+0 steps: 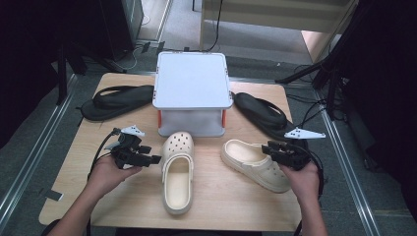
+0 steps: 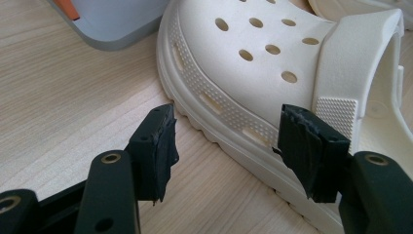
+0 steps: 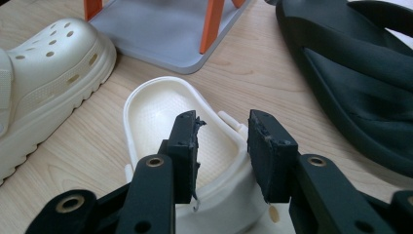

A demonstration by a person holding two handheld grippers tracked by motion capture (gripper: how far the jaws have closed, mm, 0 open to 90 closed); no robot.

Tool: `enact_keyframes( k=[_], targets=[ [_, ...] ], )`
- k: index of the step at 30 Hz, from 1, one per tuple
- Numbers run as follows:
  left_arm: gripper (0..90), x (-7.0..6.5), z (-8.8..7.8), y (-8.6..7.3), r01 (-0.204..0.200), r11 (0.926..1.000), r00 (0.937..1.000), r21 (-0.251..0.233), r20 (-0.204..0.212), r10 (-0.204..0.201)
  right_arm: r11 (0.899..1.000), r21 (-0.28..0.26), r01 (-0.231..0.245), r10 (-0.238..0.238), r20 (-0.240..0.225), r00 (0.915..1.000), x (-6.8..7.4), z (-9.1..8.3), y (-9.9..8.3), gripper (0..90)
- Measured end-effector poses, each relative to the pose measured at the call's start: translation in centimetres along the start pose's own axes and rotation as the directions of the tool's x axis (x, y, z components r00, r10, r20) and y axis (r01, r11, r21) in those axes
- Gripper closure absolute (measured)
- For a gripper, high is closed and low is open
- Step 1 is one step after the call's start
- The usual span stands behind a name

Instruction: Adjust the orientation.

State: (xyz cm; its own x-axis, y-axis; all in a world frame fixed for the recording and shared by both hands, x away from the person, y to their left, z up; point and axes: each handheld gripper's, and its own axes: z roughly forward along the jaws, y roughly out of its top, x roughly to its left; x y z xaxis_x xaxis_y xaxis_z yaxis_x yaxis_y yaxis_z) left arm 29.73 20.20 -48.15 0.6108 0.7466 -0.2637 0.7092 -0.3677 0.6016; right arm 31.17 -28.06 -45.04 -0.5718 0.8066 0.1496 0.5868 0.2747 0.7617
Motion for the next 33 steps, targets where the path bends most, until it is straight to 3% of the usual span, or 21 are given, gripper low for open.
enact_keyframes(
  k=[5,8,12,16,24,25,29,33],
  targets=[
    [39.5,0.0,0.0,0.0,-0.003,1.0,1.0,0.002,-0.002,0.003,1.0,0.022,-0.005,0.004,0.047,0.9989,-0.9,-0.3,-0.3,62.8],
    [39.5,0.1,-0.1,-0.1,-0.003,1.0,1.0,0.001,-0.002,0.003,0.999,0.016,-0.027,0.027,0.03,0.9992,-1.2,-0.3,-0.3,62.7],
    [39.5,0.1,-0.1,0.0,-0.004,1.0,1.0,0.0,-0.001,0.004,1.0,0.021,-0.022,0.021,0.034,0.9992,-1.1,-0.1,-0.3,61.7],
    [39.5,0.0,0.1,0.0,-0.007,1.0,1.0,0.006,-0.004,0.007,0.998,0.05,-0.033,0.031,0.032,0.999,-1.0,0.9,-0.4,57.5],
    [39.5,-0.1,-0.1,-0.2,-0.012,0.9999,0.9999,0.007,-0.01,0.012,0.993,0.109,-0.037,0.031,0.057,0.9979,-0.8,2.6,0.1,57.2],
    [39.5,-0.1,-0.1,-0.2,-0.01,0.9999,0.9999,0.005,-0.011,0.01,0.987,0.162,-0.019,0.004,0.091,0.9958,-0.5,3.2,0.2,58.0],
    [39.6,-0.1,-0.3,-0.4,-0.01,0.9999,0.9999,0.006,-0.012,0.01,0.984,0.177,-0.032,0.015,0.093,0.9956,-0.6,3.6,0.3,60.0],
    [39.7,0.0,-0.4,-0.6,-0.005,1.0,0.9998,-0.002,-0.018,0.005,0.979,0.202,-0.02,0.001,0.093,0.9956,-0.5,3.6,0.7,70.9]
  ],
)
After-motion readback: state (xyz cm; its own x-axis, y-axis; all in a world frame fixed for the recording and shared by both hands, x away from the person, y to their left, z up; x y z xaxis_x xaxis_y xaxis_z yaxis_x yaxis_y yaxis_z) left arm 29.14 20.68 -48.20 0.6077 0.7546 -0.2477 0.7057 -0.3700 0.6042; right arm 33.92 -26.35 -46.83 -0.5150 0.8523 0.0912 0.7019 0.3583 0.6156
